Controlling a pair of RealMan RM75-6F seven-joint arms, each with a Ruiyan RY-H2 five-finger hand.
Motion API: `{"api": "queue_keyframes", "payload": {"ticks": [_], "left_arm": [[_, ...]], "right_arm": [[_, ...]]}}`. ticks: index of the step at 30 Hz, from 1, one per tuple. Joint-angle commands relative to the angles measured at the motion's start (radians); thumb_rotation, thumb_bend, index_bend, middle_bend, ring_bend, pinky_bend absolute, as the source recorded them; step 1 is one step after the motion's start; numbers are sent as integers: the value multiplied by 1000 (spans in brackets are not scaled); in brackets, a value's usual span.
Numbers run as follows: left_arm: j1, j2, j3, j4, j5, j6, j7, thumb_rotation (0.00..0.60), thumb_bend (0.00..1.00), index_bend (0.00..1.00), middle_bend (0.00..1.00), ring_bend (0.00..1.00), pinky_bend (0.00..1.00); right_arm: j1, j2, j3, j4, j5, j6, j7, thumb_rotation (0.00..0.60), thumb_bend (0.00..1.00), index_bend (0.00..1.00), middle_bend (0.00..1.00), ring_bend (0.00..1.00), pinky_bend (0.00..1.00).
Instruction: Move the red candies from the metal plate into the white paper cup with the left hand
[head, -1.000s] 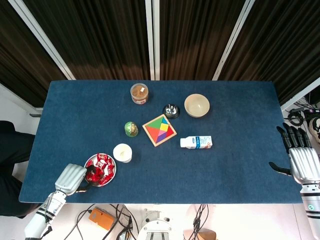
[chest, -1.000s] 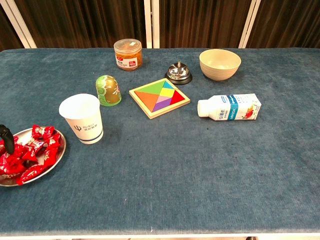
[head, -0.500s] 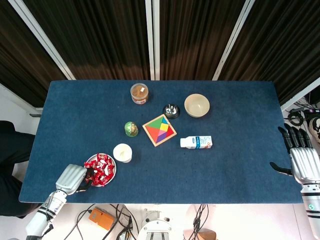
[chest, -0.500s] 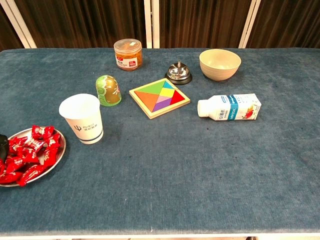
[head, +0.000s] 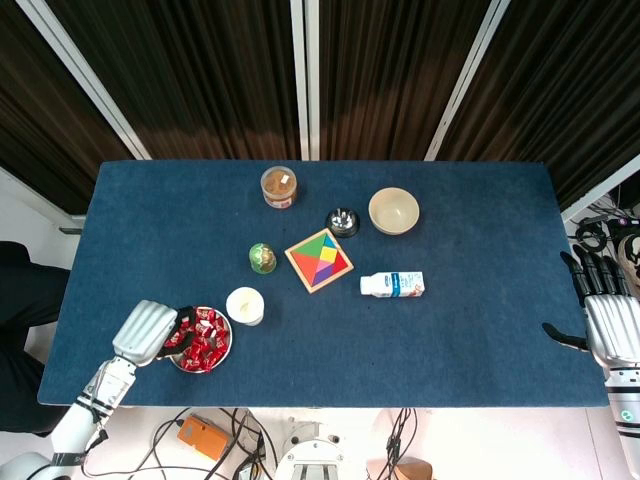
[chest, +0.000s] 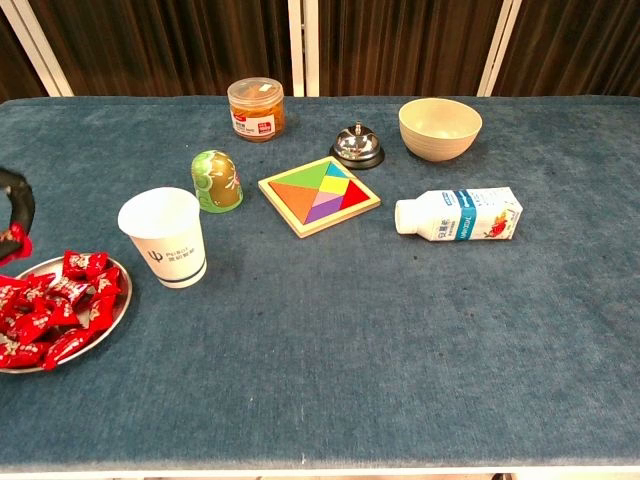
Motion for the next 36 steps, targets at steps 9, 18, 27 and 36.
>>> {"api": "queue_keyframes", "payload": {"ticks": [9, 18, 27, 36], "left_arm": [[-203, -58, -162, -29, -112, -153, -50, 582, 382, 607, 945, 964, 946], [-266, -113, -149, 2, -223, -237, 64, 562, 368, 599, 944, 964, 946], [-274, -124, -122, 0, -297, -240, 149, 560, 269, 513, 945, 966, 946], [-228, -94, -106, -38, -267, -131, 143, 564, 146, 334, 944, 965, 946]], "right_arm": [[-17, 2, -6, 19, -2, 17, 33, 600, 236, 0, 23, 0, 50], [-26, -1, -6, 42, 4, 23, 64, 600, 236, 0, 23, 0, 50], [-18, 1, -6, 35, -6, 15, 53, 600, 236, 0, 23, 0, 50], [-8, 21, 10, 1, -29, 34, 29, 600, 236, 0, 23, 0, 50]]}}
